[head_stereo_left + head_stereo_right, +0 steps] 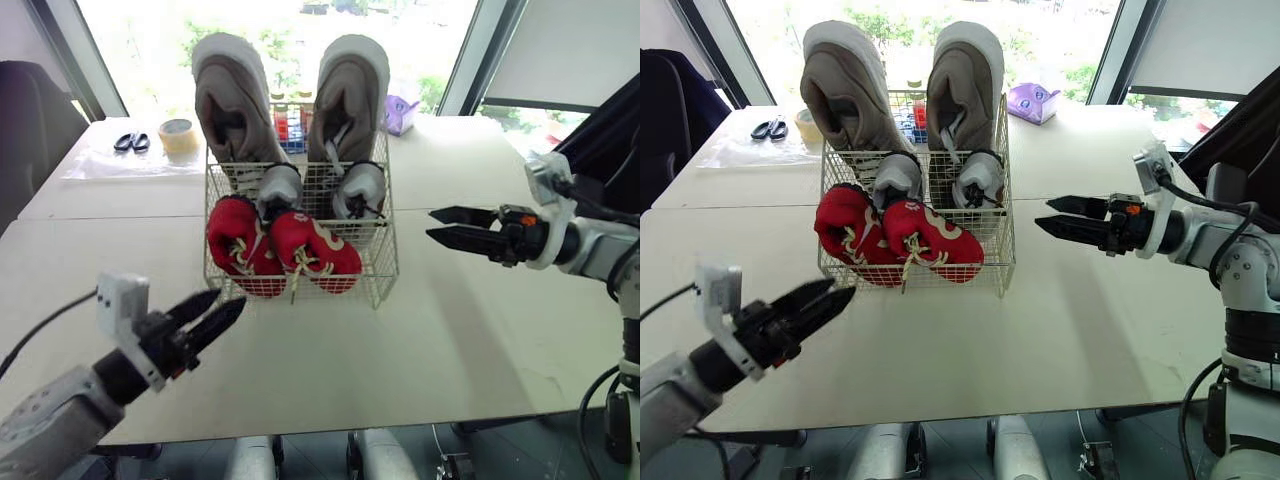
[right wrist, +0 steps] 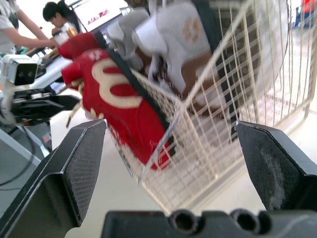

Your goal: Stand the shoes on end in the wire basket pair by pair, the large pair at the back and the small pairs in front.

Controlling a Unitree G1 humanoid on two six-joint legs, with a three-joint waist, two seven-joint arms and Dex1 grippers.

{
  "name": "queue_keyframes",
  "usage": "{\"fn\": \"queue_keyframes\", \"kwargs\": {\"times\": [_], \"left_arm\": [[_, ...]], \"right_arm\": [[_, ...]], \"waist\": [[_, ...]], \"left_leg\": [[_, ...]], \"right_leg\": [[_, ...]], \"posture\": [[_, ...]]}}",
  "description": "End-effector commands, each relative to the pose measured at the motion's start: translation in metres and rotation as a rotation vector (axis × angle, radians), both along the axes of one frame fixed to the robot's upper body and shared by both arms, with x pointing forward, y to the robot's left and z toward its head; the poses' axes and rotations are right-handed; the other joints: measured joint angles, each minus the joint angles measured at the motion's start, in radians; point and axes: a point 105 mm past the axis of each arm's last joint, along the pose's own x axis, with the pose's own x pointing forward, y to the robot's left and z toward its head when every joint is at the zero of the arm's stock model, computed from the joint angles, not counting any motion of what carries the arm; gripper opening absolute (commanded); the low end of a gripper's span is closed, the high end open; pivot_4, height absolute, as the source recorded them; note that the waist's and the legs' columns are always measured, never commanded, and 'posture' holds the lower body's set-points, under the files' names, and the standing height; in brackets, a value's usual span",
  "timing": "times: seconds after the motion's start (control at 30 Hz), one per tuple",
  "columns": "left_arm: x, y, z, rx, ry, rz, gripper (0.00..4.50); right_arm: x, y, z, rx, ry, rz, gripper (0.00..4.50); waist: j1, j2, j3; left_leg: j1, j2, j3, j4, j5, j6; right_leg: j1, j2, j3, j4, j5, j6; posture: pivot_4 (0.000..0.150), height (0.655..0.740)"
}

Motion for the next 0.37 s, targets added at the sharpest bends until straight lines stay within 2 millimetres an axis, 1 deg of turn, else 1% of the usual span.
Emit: {"fn": "queue_keyframes", "kwargs": {"times": [0.03,0.1,0.17,0.27,0.33,0.37], "left_arm": [[-0.011,0.007,0.002,0.019,0.016,-0.053,3.0],[-0.013,0.012,-0.007,0.056,0.053,-0.051,3.0],[-0.012,0.02,-0.014,0.051,0.089,-0.04,3.0],[-0.01,0.027,-0.022,0.019,0.129,-0.042,3.0],[-0.008,0.029,-0.026,0.025,0.146,-0.056,3.0],[-0.006,0.03,-0.028,0.049,0.148,-0.066,3.0]], "right_arm": [[-0.005,-0.006,-0.002,-0.031,-0.037,-0.027,4.5],[-0.007,-0.013,-0.014,-0.072,-0.016,-0.054,4.5],[-0.009,-0.02,-0.028,-0.149,0.004,-0.081,4.5],[-0.014,-0.028,-0.043,-0.251,0.016,-0.103,4.5],[-0.016,-0.031,-0.047,-0.282,0.02,-0.112,4.5],[-0.016,-0.032,-0.046,-0.268,0.018,-0.118,4.5]], "waist": [[0.004,0.0,0.0],[0.005,0.0,0.0],[0.005,0.0,0.0],[0.001,0.001,0.0],[0.001,0.001,0.0],[0.001,0.001,0.0]], "left_leg": [[0.0,-0.001,0.0,0.0,0.0,0.0],[0.0,-0.002,0.0,0.0,0.0,0.0],[0.0,-0.002,0.0,0.001,0.0,0.0],[0.0,-0.002,0.0,0.001,0.0,0.0],[0.0,-0.001,0.0,0.0,0.0,0.0],[0.0,-0.001,0.0,0.0,0.0,0.0]], "right_leg": [[-0.002,0.0,-0.001,0.0,0.0,0.0],[-0.002,0.0,-0.001,-0.001,0.0,-0.001],[-0.002,0.0,-0.001,-0.001,0.0,-0.001],[-0.003,0.0,0.0,-0.001,0.0,-0.001],[-0.003,0.0,0.0,-0.001,0.0,-0.001],[-0.003,0.0,0.0,-0.001,0.0,-0.001]], "posture": [[0.15,0.6552],[0.15,0.6552],[0.15,0.6552],[0.15,0.6552],[0.15,0.6552],[0.15,0.6552]]}}
